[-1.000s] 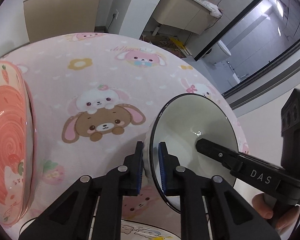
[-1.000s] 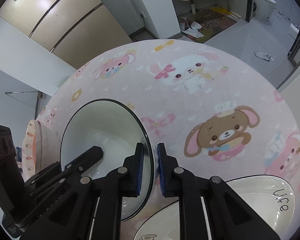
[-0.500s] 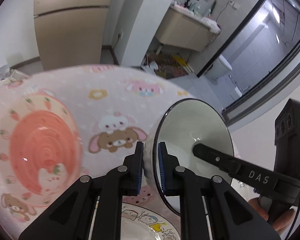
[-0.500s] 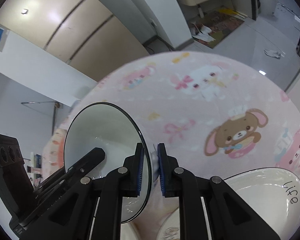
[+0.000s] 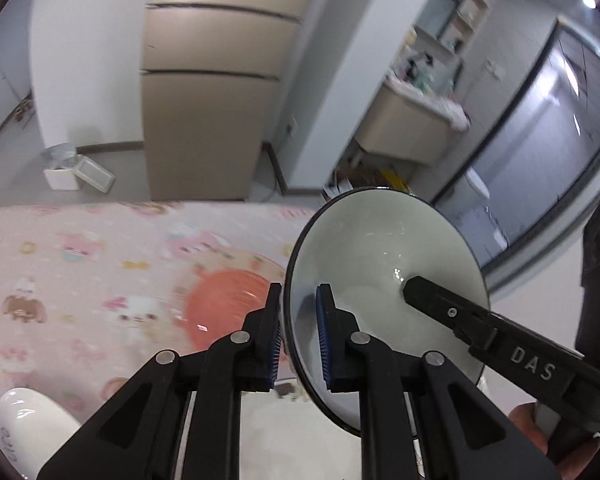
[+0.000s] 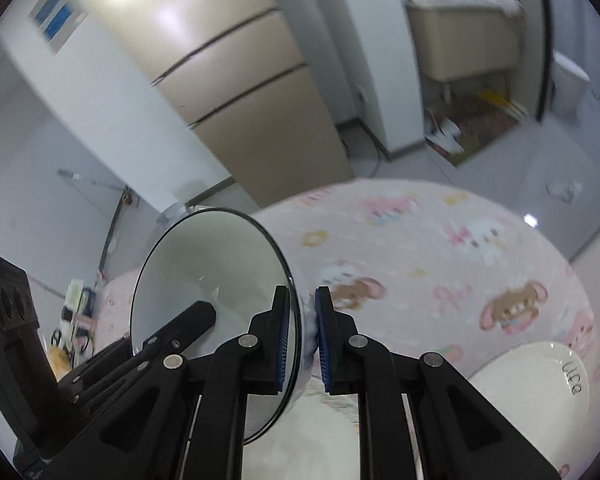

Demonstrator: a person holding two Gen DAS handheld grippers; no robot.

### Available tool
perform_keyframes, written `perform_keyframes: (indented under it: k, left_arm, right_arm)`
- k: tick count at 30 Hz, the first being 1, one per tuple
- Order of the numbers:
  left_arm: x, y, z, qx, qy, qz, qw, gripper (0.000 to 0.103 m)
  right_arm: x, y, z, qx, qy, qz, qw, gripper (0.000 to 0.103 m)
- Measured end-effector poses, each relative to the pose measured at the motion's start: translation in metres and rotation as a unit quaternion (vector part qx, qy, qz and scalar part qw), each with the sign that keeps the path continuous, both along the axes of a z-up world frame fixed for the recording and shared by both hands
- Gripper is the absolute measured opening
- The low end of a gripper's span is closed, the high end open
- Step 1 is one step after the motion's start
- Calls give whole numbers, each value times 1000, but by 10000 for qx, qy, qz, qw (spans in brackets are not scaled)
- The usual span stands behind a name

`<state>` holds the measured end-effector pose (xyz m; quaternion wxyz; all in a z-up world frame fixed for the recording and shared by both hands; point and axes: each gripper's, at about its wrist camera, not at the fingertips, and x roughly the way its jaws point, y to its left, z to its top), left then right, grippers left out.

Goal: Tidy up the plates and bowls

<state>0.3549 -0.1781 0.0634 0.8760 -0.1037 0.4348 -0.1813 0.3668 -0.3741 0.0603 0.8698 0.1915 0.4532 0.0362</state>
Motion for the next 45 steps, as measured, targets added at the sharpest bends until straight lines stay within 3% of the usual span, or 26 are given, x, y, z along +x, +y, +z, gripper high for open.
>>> perform_keyframes:
  k: [5,9,12,17,21,24,27,45]
  left_arm:
    - [0,40,2,11,-168,190,9997,13]
    - [1,59,-24,-106,-222,230,9994,12]
    - [10,49,-38,26,-200,159,9997,12]
    - [14,43,-50,163,-416,39,9990,12]
    - [23,44,-68,83,-312,7,9995,13]
    - [23,40,-75,271,-444,32,9986,13]
    - [20,35,-78,482,-661,32,9966,13]
    - [24,29,-95,748,-634,33,9952,14]
  right_arm:
    - [11,40,11,169,-111,308,9993,15]
    - [7,66,-4,-16,-273,326,9991,15]
    - [8,79,-20,-282,-251,301,9988,15]
    - [19,68,-37,-169,-218,220,9994,15]
    - [24,65,-48,-207,-258,324,9989,15]
    - [32,64,-64,-157,-172,337,9992,15]
    - [36,68,-73,-404,-209,352,9983,16]
    - [40,75,-89,-688,-154,451,9965,16]
